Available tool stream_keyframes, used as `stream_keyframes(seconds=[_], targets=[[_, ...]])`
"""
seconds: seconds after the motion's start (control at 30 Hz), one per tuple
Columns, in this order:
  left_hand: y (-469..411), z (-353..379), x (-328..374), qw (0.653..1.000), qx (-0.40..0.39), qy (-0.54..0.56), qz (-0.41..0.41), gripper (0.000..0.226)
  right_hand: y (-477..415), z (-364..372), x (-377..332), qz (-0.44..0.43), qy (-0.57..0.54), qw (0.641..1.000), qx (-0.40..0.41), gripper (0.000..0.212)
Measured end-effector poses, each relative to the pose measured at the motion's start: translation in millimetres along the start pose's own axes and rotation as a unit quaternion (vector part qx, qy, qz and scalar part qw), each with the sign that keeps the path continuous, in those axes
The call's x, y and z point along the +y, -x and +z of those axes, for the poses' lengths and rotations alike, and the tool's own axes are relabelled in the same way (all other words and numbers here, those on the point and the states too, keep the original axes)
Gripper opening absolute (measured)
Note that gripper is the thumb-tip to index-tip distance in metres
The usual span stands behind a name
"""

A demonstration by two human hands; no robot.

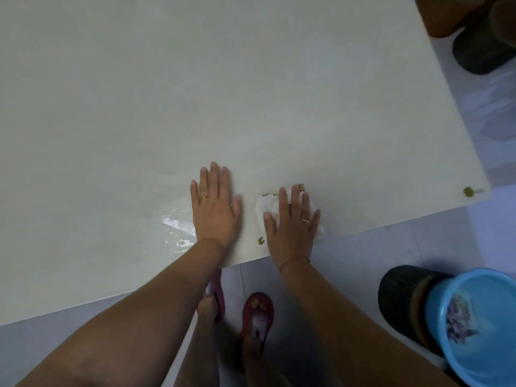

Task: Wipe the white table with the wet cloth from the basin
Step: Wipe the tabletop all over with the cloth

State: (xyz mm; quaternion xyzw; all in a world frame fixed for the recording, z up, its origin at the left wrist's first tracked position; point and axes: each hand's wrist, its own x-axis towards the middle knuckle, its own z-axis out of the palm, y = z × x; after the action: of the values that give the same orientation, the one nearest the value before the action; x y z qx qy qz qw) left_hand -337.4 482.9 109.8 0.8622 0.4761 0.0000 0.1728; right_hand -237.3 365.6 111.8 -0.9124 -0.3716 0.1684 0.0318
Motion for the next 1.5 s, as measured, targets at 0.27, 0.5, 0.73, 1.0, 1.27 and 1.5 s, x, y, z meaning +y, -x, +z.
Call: stream_keyframes(seconds=[0.27, 0.5, 0.73, 1.0, 1.27, 1.5], targets=[[-3.9, 23.3, -21.0, 0.998, -0.003, -0.06, 0.011, 0.064, 26.4, 36.6, -16.3, -0.184, 0.089, 0.979, -0.005, 0.064], [-4.1, 23.5, -18.8, 0.999, -0.005, -0.05, 0.003, 0.064, -26.8, -2.5, 96.3, -0.095, 0.099, 0.99, 0.015, 0.065], [-4.3, 20.8, -17.3, 0.999, -0.004, -0.045, 0.005, 0.065, -12.1, 19.9, -5.8, -0.012, 0.073, 0.997, 0.026, 0.064], [-4.5, 20.8, -17.1, 0.999, -0.018, -0.043, 0.004, 0.065, -86.1, -17.7, 72.0, -0.038, 0.09, 0.995, 0.021, 0.063], [-5.5, 19.5, -17.9, 0.999, -0.026, -0.036, 0.015, 0.065, -73.9, 10.2, -33.0, -0.115, 0.078, 0.989, 0.042, 0.062], [-5.8, 20.6, -19.1, 0.998, -0.032, -0.055, 0.008, 0.066, -159.2, -24.3, 26.3, 0.035, 0.028, 0.997, 0.067, 0.06]])
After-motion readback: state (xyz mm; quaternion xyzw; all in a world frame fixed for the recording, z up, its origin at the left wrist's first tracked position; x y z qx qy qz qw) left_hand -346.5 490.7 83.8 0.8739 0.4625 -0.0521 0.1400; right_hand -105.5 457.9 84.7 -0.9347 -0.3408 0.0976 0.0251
